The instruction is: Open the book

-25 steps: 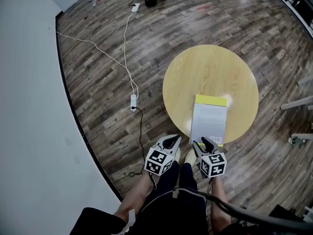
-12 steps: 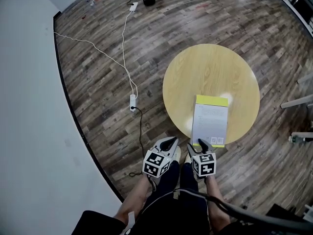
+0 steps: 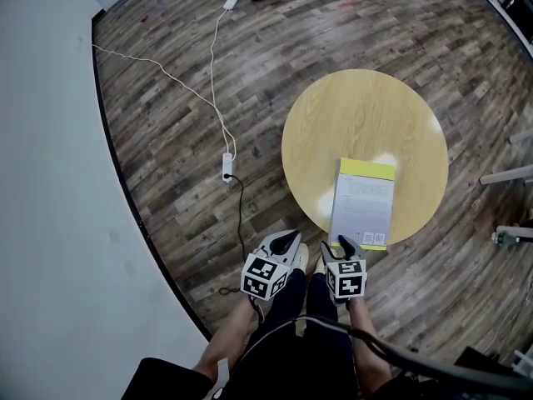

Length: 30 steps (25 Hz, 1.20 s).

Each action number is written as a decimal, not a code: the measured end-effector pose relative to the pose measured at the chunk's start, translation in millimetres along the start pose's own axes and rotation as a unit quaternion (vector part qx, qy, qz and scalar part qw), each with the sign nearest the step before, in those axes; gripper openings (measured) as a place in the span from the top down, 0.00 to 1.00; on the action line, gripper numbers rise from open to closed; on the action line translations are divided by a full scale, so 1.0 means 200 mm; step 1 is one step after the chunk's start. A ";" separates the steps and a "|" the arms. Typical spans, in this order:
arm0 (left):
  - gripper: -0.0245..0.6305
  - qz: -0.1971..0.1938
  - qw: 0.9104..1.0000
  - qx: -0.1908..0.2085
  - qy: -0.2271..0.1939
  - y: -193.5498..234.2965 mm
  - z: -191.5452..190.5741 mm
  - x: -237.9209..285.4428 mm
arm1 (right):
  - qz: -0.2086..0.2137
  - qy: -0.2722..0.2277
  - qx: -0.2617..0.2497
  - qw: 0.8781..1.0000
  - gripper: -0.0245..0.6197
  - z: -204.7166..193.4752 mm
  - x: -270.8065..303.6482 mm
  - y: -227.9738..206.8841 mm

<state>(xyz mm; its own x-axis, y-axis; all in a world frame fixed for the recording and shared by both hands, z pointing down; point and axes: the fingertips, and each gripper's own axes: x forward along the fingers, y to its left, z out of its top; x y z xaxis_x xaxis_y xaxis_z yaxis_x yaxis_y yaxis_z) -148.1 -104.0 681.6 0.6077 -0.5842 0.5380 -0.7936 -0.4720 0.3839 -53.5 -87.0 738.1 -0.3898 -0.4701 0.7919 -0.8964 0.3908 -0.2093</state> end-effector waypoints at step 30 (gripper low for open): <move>0.96 -0.004 1.000 0.001 0.005 -0.04 0.03 0.05 | -0.022 0.033 0.015 0.999 0.95 -0.02 -0.01 -0.05</move>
<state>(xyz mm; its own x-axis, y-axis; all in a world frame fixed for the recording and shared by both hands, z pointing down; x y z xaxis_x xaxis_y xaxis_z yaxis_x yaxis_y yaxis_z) -134.5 -110.4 678.6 0.6142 -0.5735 0.5421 -0.7882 -0.4789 0.3865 -43.8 -86.8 739.8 -0.3357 -0.4334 0.8364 -0.9188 0.3465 -0.1892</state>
